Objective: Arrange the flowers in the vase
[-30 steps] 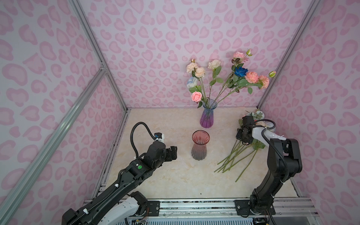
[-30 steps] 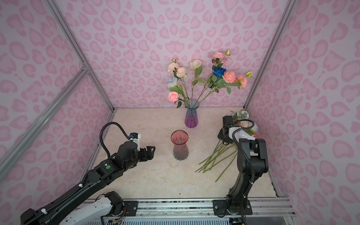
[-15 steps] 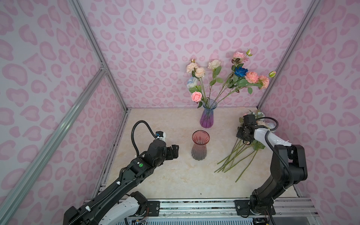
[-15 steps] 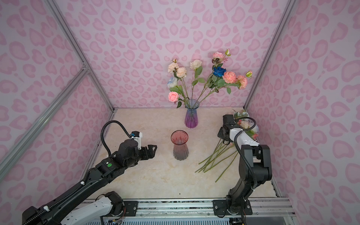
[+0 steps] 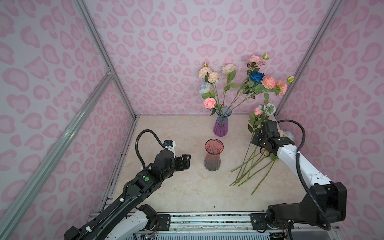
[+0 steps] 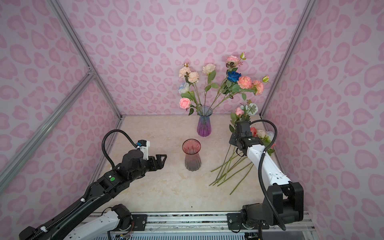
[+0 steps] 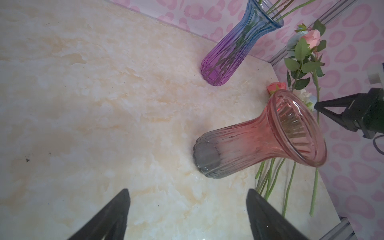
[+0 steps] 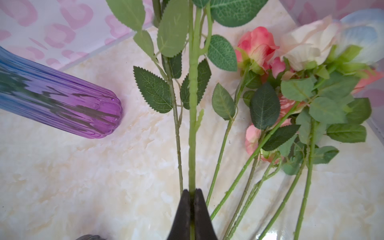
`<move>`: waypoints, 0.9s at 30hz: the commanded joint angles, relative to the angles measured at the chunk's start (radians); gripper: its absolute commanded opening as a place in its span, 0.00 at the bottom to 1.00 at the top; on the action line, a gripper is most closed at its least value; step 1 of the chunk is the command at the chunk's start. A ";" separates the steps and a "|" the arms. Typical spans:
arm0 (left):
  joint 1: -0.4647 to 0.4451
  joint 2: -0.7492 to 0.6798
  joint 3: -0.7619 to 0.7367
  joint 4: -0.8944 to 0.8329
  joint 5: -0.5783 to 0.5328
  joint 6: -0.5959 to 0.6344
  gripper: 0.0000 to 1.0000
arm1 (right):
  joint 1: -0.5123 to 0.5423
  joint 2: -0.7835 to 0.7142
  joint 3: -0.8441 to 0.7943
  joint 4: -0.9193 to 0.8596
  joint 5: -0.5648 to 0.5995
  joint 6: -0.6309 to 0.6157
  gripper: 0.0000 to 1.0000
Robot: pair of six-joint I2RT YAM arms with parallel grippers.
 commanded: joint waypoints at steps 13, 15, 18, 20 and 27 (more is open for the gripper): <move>0.001 -0.071 0.029 -0.028 -0.010 -0.025 0.87 | 0.035 -0.408 0.013 -0.001 -0.028 0.003 0.01; 0.001 -0.077 0.034 -0.033 -0.019 -0.025 0.87 | 0.094 -0.478 -0.015 0.049 0.021 -0.022 0.01; 0.001 -0.094 0.040 -0.035 -0.035 -0.023 0.87 | 0.181 -0.597 -0.096 0.170 0.119 -0.064 0.01; 0.001 -0.107 0.043 -0.039 -0.042 -0.020 0.87 | 0.223 -0.661 -0.143 0.240 0.155 -0.090 0.00; 0.001 -0.131 0.047 -0.058 -0.062 -0.025 0.87 | 0.302 -0.711 -0.165 0.330 0.215 -0.152 0.00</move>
